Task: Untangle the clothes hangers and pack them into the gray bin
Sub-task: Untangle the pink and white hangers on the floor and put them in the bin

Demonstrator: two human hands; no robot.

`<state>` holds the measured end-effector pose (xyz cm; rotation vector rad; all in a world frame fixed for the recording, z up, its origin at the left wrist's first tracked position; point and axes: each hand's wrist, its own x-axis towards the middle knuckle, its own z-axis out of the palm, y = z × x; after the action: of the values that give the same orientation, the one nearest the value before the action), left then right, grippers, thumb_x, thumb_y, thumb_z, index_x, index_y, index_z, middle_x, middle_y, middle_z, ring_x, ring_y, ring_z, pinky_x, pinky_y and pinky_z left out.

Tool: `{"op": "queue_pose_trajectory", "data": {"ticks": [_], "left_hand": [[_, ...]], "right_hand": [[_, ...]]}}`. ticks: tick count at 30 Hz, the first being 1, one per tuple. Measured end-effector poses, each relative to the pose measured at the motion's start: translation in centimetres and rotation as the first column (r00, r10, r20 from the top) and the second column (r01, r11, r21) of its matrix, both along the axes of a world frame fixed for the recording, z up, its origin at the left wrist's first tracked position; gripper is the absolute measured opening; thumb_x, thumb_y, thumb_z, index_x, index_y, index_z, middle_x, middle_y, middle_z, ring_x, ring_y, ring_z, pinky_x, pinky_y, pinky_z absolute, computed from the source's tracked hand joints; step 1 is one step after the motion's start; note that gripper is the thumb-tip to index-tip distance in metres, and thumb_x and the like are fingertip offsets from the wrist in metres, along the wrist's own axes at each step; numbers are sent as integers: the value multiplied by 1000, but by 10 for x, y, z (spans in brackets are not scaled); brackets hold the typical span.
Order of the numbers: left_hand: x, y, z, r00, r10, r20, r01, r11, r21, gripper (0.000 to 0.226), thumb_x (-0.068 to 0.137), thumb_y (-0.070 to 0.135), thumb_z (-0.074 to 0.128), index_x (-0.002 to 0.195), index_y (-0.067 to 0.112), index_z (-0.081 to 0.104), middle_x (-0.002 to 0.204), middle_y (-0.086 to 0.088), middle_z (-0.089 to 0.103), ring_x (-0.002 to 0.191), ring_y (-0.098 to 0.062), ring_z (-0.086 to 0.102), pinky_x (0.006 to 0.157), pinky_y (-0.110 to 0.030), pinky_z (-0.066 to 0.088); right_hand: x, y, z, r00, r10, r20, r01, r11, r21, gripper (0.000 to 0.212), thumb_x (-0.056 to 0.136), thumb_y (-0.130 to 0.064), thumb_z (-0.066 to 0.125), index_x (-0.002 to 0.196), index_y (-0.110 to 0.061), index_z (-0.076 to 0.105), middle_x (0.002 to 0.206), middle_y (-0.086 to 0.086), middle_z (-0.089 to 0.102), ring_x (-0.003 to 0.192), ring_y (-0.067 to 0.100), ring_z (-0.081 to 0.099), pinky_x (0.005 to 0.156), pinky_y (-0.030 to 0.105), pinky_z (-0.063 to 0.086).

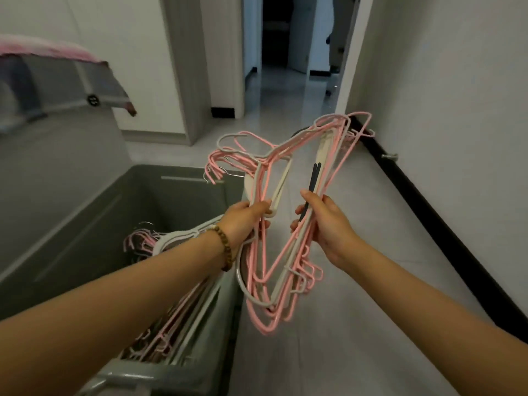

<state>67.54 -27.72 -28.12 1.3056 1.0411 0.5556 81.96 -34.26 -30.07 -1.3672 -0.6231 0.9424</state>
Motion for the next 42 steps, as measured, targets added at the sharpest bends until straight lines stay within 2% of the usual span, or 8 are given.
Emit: {"op": "queue_pose_trajectory", "data": {"ticks": [7,12,16,21,26,33,37,42], "left_hand": [[-141,49,13,985,157,-72,-157,988,0,25,88,37,58,93,15,67,70,-2,67,53,-10,60,55,-24,55],[-208,67,-19,977,153,-147,-161,986,-47,20,90,37,54,94,20,63,54,2,68,41,-8,62,40,-18,49],[-236,95,-47,975,126,-182,-124,992,20,17,90,35,54,105,28,59,79,0,69,43,-2,63,41,-16,49],[-244,120,-70,973,38,-230,-54,996,-66,9,90,30,55,98,28,60,60,7,72,45,-4,65,41,-15,49],[-242,142,-74,967,-49,-250,29,996,-83,17,91,24,56,108,25,57,78,-2,70,48,-8,67,44,-19,52],[-243,149,-109,916,-235,-326,163,959,-233,54,86,39,59,133,15,48,125,-15,61,114,-34,59,100,-49,46],[-241,149,-132,729,-273,-628,213,962,-172,68,88,51,49,141,11,37,140,-10,47,124,-27,51,107,-43,41],[-234,141,-153,667,-297,-683,316,943,-102,50,97,36,38,143,15,36,143,-10,45,127,-27,48,109,-42,37]], "right_hand": [[-113,78,9,966,258,-19,-258,966,-18,40,90,-39,56,120,-18,40,69,3,65,53,15,68,51,27,56],[-175,106,-27,932,351,-85,-361,920,-153,51,90,-36,56,131,-18,33,95,9,67,80,25,70,82,46,57],[-202,119,-50,899,364,-245,-414,889,-196,46,93,-30,54,130,-19,28,114,16,63,89,29,68,73,42,58],[-212,128,-69,872,369,-321,-455,853,-257,37,97,-24,46,131,-10,43,116,15,64,97,27,67,78,40,57],[-211,144,-71,867,362,-343,-467,831,-304,33,98,-22,45,127,-7,51,117,17,65,93,25,67,72,35,56],[-207,143,-95,872,460,-168,-468,683,-561,45,97,-32,46,135,-9,41,126,18,60,110,33,62,87,42,52],[-196,139,-112,860,509,-35,-382,597,-706,60,93,-38,51,141,-9,30,133,15,51,101,29,60,76,37,57],[-200,144,-123,860,511,-1,-346,581,-737,48,95,-25,49,136,-2,36,129,19,54,73,20,61,65,34,56]]}}
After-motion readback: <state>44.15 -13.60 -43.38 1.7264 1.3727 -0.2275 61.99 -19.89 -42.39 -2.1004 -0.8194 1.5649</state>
